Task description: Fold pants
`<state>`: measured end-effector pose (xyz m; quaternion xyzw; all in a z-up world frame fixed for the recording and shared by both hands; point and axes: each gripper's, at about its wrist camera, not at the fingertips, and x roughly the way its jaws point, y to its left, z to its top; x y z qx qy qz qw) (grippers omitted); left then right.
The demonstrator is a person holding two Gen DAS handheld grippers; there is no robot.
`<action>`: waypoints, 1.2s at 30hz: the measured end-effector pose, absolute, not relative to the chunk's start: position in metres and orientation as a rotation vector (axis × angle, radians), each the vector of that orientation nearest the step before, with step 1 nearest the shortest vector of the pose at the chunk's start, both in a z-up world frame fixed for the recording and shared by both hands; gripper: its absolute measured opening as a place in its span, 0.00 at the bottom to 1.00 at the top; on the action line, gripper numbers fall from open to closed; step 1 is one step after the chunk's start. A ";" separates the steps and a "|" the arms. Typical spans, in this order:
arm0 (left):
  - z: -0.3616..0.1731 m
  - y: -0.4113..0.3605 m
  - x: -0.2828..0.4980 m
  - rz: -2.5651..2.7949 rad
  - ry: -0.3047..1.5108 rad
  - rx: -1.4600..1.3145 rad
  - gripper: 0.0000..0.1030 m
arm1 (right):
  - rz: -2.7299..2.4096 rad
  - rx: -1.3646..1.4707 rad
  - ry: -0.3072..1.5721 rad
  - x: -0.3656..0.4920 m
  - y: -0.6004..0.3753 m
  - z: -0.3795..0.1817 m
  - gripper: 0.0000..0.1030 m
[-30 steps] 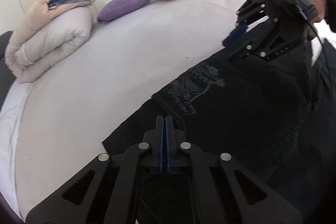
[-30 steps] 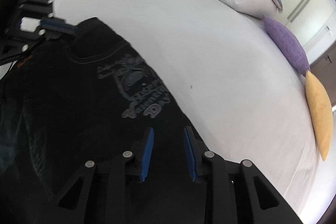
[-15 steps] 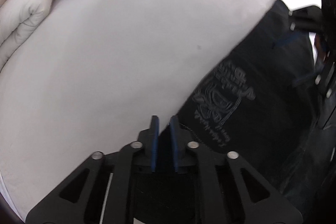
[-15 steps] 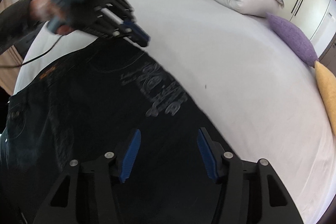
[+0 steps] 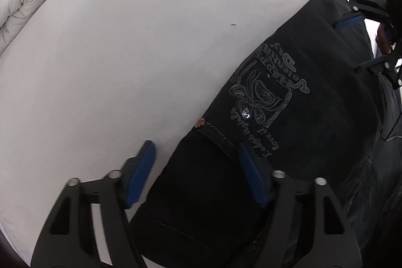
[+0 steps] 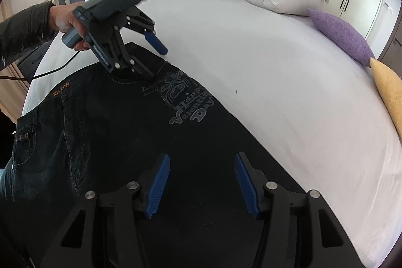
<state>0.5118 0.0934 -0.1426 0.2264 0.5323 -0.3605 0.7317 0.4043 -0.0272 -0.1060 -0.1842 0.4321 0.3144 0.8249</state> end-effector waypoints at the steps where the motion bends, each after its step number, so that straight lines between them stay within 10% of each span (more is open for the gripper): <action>1: -0.142 0.092 0.512 -0.794 1.155 0.502 0.31 | 0.669 -0.390 0.916 0.404 -0.028 -0.105 0.55; 2: -0.143 0.093 0.511 -0.784 1.143 0.510 0.12 | 0.671 -0.387 0.915 0.404 -0.029 -0.104 0.54; 6: -0.142 0.092 0.508 -0.754 1.104 0.552 0.03 | 0.664 -0.382 0.912 0.407 -0.029 -0.102 0.53; 21: -0.070 0.118 0.413 -0.659 0.704 0.549 0.02 | 0.636 -0.524 0.882 0.425 0.014 -0.093 0.53; 28: -0.078 0.114 0.368 -0.656 0.687 0.509 0.02 | 0.620 -0.610 0.917 0.420 0.026 -0.099 0.11; 36: -0.069 0.125 0.320 -0.646 0.679 0.457 0.02 | 0.580 -0.428 0.913 0.385 0.034 -0.084 0.07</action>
